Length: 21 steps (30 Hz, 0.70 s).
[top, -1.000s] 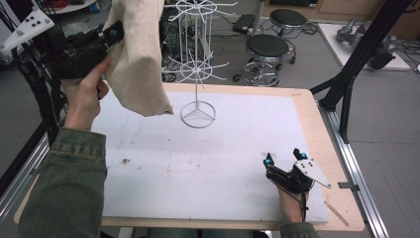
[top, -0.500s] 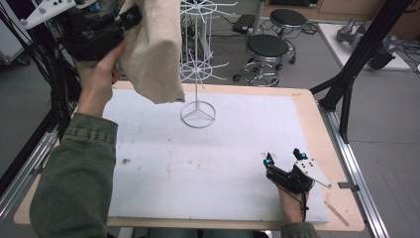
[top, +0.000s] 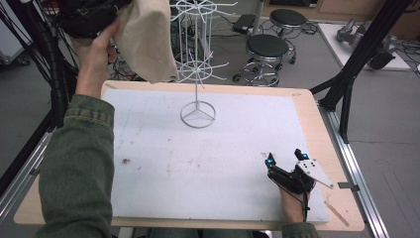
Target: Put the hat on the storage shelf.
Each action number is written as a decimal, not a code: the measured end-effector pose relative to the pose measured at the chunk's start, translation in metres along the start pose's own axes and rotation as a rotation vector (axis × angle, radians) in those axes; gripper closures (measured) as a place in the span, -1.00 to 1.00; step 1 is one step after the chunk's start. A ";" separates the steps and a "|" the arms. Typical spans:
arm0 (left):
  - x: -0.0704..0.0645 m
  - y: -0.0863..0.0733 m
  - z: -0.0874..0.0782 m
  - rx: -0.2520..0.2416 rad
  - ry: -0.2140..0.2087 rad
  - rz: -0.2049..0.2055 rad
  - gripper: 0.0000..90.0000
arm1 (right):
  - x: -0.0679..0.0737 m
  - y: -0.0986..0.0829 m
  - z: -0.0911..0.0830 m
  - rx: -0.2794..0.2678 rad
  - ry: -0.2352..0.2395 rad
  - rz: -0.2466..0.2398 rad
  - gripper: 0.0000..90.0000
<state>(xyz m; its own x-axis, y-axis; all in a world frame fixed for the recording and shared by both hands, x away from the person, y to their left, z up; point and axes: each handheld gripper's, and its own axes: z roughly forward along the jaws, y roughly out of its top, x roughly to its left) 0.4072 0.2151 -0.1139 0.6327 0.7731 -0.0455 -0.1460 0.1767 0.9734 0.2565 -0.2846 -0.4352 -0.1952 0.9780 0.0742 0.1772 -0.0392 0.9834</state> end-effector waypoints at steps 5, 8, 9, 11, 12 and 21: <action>0.014 -0.006 0.015 0.018 0.012 0.006 0.77 | -0.003 -0.001 0.001 0.005 -0.006 0.022 -0.89; 0.023 -0.012 0.024 0.025 0.033 0.002 0.77 | -0.003 -0.001 0.001 0.008 -0.004 0.023 -0.89; 0.026 -0.014 0.026 0.025 0.040 -0.004 0.77 | -0.003 -0.001 0.000 0.011 -0.001 0.021 -0.89; 0.032 -0.017 0.031 0.020 0.053 -0.019 0.77 | -0.003 -0.002 0.000 0.012 0.001 0.023 -0.89; 0.033 -0.018 0.033 0.021 0.062 -0.017 0.77 | -0.004 -0.002 -0.001 0.009 0.001 0.022 -0.89; 0.049 -0.022 0.042 0.046 0.155 -0.054 0.77 | -0.005 -0.002 -0.003 0.003 0.001 0.021 -0.89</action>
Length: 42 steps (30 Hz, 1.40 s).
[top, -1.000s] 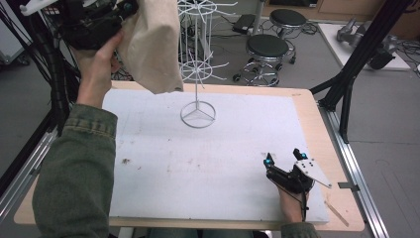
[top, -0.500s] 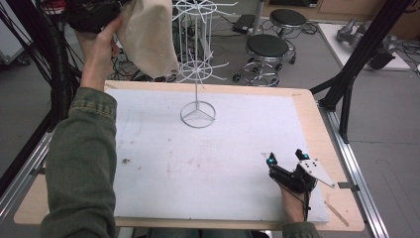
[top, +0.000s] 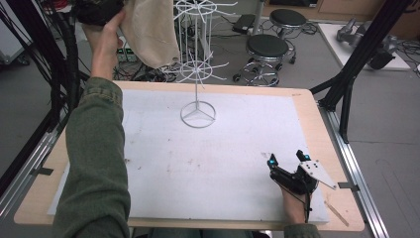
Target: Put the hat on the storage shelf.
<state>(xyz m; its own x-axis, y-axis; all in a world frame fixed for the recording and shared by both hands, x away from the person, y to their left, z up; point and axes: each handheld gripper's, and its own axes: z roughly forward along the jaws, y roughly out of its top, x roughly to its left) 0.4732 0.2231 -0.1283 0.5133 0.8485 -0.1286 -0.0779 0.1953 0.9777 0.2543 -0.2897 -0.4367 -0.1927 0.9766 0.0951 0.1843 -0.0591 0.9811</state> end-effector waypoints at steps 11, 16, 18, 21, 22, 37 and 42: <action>0.000 -0.004 0.007 0.026 0.061 0.009 0.77 | 0.003 0.001 0.000 -0.002 0.014 -0.029 -0.89; -0.007 -0.010 0.016 0.076 0.101 0.031 0.77 | 0.004 0.001 0.000 -0.006 0.017 -0.040 -0.89; -0.010 -0.013 0.020 0.099 0.130 0.048 0.76 | 0.004 0.001 -0.001 -0.006 0.017 -0.035 -0.89; -0.014 -0.017 0.024 0.120 0.135 0.083 0.76 | 0.004 0.002 0.000 -0.006 0.021 -0.039 -0.89; -0.016 -0.018 0.025 0.124 0.137 0.091 0.76 | 0.004 0.002 0.000 -0.007 0.022 -0.038 -0.89; -0.027 -0.021 0.027 0.166 0.139 0.202 0.63 | 0.006 0.003 0.002 -0.013 0.027 -0.052 -0.89; -0.025 -0.020 0.024 0.164 0.108 0.191 0.55 | 0.007 0.003 0.002 -0.014 0.027 -0.050 -0.89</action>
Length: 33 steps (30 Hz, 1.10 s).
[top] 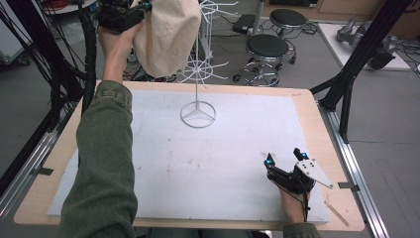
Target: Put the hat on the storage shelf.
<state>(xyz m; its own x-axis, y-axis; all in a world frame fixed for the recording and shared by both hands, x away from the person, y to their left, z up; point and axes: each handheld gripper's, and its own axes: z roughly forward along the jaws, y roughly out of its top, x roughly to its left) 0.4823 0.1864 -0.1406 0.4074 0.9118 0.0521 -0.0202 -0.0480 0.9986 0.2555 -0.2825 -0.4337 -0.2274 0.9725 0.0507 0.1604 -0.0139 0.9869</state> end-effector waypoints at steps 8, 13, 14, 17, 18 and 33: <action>0.006 -0.002 -0.006 -0.015 -0.058 -0.062 0.23 | -0.002 0.000 -0.001 -0.003 -0.008 0.002 -0.89; 0.008 -0.001 -0.011 -0.052 -0.093 -0.076 0.07 | -0.001 0.000 -0.001 0.000 -0.008 0.004 -0.89; 0.008 0.000 -0.012 -0.054 -0.093 -0.076 0.06 | -0.001 0.000 -0.001 0.000 -0.010 0.002 -0.89; 0.010 -0.001 -0.014 -0.062 -0.117 -0.086 0.06 | -0.001 0.000 -0.001 -0.001 -0.012 0.004 -0.89; 0.010 -0.002 -0.015 -0.067 -0.119 -0.091 0.06 | -0.001 0.000 -0.001 -0.003 -0.010 0.001 -0.89; 0.017 -0.016 -0.032 -0.103 -0.128 -0.123 0.01 | -0.002 0.001 -0.002 -0.008 -0.017 -0.002 -0.89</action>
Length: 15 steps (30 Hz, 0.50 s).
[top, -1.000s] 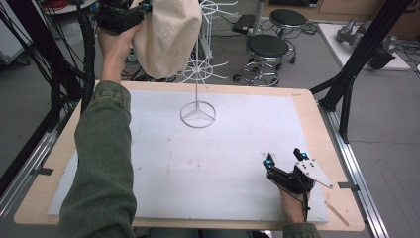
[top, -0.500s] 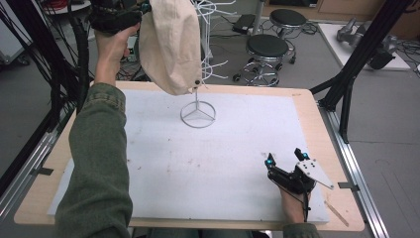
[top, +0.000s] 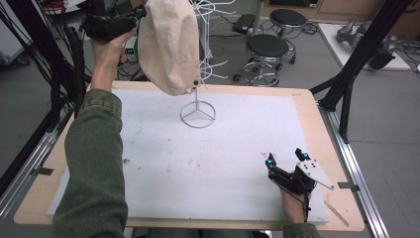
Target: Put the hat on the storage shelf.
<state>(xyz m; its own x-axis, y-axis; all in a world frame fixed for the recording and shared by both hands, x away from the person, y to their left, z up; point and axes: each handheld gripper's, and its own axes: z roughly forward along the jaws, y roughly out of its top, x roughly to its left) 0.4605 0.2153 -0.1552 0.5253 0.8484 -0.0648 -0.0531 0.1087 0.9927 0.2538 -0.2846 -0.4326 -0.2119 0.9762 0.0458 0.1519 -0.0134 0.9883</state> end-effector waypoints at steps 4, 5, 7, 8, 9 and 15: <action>0.004 -0.001 -0.009 -0.001 0.011 0.003 -0.02 | 0.000 0.000 0.000 0.000 0.000 0.000 -0.89; 0.004 -0.001 -0.011 -0.008 0.014 0.004 -0.03 | 0.000 0.000 0.000 -0.001 -0.002 0.000 -0.89; 0.005 0.000 -0.017 -0.017 0.017 0.007 -0.03 | 0.000 0.000 0.000 0.000 -0.003 -0.003 -0.89; 0.006 0.000 -0.020 -0.019 0.017 0.009 -0.04 | 0.001 0.000 0.000 0.005 -0.002 0.004 -0.89; 0.006 0.001 -0.022 -0.020 0.020 0.012 -0.04 | 0.001 0.000 0.000 0.005 -0.002 0.004 -0.89; 0.010 0.002 -0.036 -0.031 0.031 0.015 -0.05 | 0.001 0.000 0.000 0.002 -0.005 -0.003 -0.89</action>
<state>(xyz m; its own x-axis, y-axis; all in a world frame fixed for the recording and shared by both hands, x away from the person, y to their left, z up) 0.4354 0.2426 -0.1574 0.4973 0.8659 -0.0537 -0.0875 0.1117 0.9899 0.2534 -0.2833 -0.4322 -0.2070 0.9774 0.0425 0.1533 -0.0105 0.9881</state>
